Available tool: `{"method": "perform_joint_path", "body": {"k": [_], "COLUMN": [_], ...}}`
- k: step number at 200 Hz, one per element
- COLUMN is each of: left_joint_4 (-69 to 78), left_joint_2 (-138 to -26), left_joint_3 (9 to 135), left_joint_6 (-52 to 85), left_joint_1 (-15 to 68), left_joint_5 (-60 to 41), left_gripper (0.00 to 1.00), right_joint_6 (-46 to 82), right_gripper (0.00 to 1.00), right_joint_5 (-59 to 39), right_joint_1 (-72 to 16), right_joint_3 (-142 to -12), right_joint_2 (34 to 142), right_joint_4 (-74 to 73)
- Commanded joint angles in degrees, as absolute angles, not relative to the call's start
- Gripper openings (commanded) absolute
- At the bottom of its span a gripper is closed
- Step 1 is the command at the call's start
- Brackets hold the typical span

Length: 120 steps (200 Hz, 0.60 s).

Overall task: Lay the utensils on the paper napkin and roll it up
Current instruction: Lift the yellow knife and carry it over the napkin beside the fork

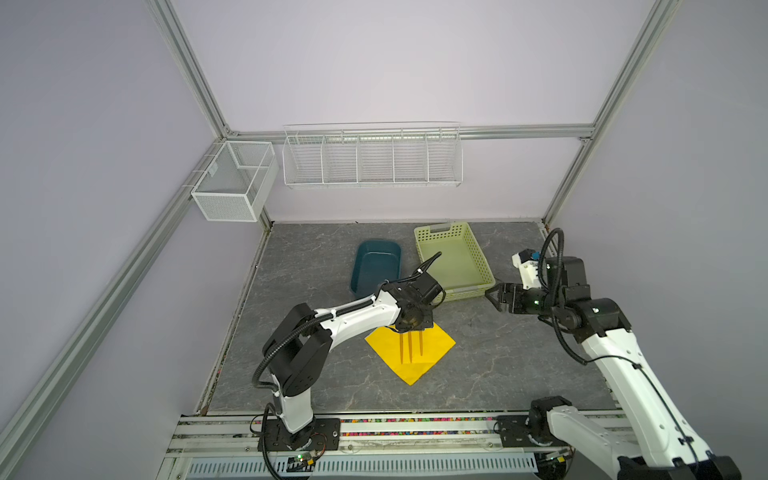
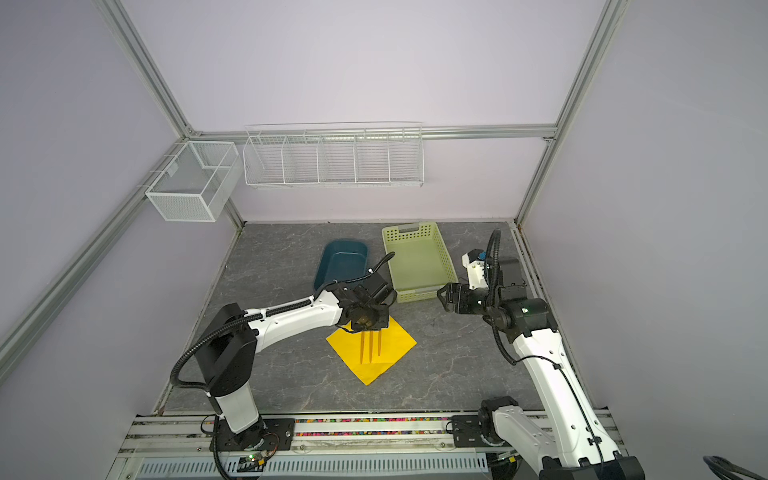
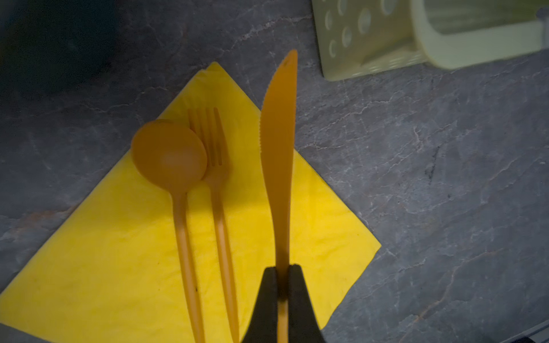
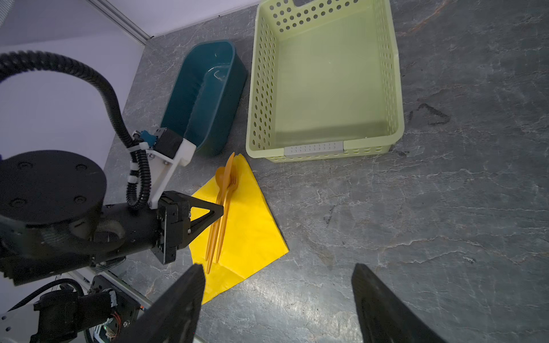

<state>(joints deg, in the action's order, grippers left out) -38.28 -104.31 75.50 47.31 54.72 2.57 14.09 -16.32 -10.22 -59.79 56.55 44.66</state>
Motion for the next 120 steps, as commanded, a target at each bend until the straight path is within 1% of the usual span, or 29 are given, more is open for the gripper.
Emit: {"method": "perform_joint_path", "body": {"k": [1, 120], "left_joint_4": [-37.70, -36.86], "left_joint_2": [-106.30, -109.25], "left_joint_3": [75.41, 74.97], "left_joint_6": [49.70, 50.91], "left_joint_1": [55.07, 55.39], "left_joint_5": [4.40, 4.40], "left_gripper": [0.00, 0.00], "right_joint_6": [12.41, 12.30], "right_gripper": [0.81, 0.82], "right_joint_5": [-16.26, -16.09], "right_joint_1": [-10.02, -10.02], "right_joint_3": [-58.71, -58.90], "right_joint_2": [55.64, 55.03], "right_joint_4": [43.70, 44.06]}}
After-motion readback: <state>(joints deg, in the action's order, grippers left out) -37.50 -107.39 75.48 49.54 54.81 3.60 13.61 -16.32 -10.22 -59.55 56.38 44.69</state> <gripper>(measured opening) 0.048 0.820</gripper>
